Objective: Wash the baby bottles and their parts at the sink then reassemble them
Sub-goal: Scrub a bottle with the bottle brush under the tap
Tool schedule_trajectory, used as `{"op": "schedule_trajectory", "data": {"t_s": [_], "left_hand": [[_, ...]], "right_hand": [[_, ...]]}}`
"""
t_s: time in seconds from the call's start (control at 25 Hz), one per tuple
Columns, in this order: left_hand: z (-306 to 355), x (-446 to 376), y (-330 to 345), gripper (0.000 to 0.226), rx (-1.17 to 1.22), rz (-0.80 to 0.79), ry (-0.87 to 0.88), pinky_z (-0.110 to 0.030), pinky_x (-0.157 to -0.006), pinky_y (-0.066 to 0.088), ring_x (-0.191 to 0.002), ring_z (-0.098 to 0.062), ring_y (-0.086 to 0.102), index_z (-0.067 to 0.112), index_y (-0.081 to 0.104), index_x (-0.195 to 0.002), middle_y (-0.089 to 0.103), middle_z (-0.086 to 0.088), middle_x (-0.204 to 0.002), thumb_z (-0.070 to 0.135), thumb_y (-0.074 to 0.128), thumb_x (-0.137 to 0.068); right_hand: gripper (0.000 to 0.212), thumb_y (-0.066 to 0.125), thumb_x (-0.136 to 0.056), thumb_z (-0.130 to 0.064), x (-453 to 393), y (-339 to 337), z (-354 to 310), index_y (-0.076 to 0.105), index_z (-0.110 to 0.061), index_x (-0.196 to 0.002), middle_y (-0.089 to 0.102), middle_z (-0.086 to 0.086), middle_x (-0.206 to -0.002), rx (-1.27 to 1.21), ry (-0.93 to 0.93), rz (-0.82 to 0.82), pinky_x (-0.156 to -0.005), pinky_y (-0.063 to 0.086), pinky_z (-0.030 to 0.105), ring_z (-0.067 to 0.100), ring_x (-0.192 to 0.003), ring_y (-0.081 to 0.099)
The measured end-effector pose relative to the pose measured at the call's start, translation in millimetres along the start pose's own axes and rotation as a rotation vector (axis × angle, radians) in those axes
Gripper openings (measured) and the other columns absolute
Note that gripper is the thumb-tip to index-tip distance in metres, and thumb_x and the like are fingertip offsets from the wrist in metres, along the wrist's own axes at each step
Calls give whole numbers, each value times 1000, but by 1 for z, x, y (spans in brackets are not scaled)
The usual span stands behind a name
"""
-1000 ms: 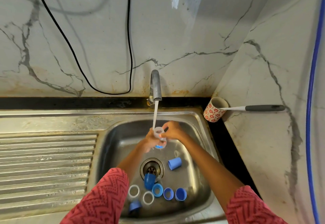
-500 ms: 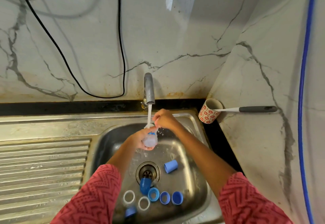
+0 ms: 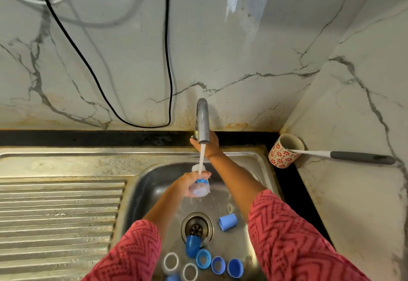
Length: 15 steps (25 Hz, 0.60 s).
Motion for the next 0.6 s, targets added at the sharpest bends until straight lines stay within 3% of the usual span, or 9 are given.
{"op": "schedule_trajectory", "data": {"t_s": [0.16, 0.28, 0.36, 0.44, 0.52, 0.6], "left_hand": [[-8, -6, -1, 57, -115, 39, 3, -39, -86, 53, -102, -28, 60, 7, 49, -110, 57, -17, -114, 28, 82, -68], [-14, -7, -14, 59, -128, 107, 5, -39, -86, 53, -99, -28, 60, 5, 47, -114, 58, -18, -113, 28, 80, -70], [-20, -8, -22, 64, -186, 132, -6, -39, -86, 52, -99, -29, 60, 3, 48, -119, 58, -19, -115, 29, 80, -70], [-24, -1, -25, 62, -245, 161, -7, -38, -81, 50, -101, -30, 58, 2, 47, -120, 55, -19, -118, 27, 78, -73], [-27, 6, -24, 59, -303, 184, 10, -39, -78, 49, -99, -31, 57, 2, 47, -118, 55, -20, -115, 22, 79, -72], [-30, 12, -18, 55, -319, 172, 45, -38, -78, 50, -93, -30, 57, 2, 49, -114, 56, -19, -106, 14, 81, -70]], "right_hand": [[29, 64, -89, -16, -3, 10, 24, 60, 7, -107, 65, 16, -101, -97, 215, -105, -77, 52, 27, 31, -99, 65], [35, 59, -92, -13, 23, 28, 30, 53, 9, -119, 64, 22, -112, -309, 424, -274, -82, 57, 34, 32, -95, 67], [30, 50, -95, -4, 52, 39, 17, 53, 12, -120, 66, 21, -102, -396, 409, -489, -77, 57, 28, 23, -79, 67], [28, 43, -98, -2, 74, 31, 6, 54, 12, -120, 62, 11, -83, -489, 342, -594, -69, 52, 22, 15, -69, 61], [25, 43, -98, -3, 77, -2, 14, 59, 8, -114, 60, 8, -77, -370, 308, -521, -62, 50, 19, 18, -70, 63], [20, 46, -95, -4, 69, -58, 35, 62, 0, -105, 63, 13, -88, 128, 244, -326, -64, 50, 27, 30, -89, 66]]}}
Point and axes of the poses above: each hand's wrist, its own x-axis away from the middle knuckle, its own y-axis out of the palm, z = x × y, the point moved 8 cm from there along -x, towards the middle knuckle
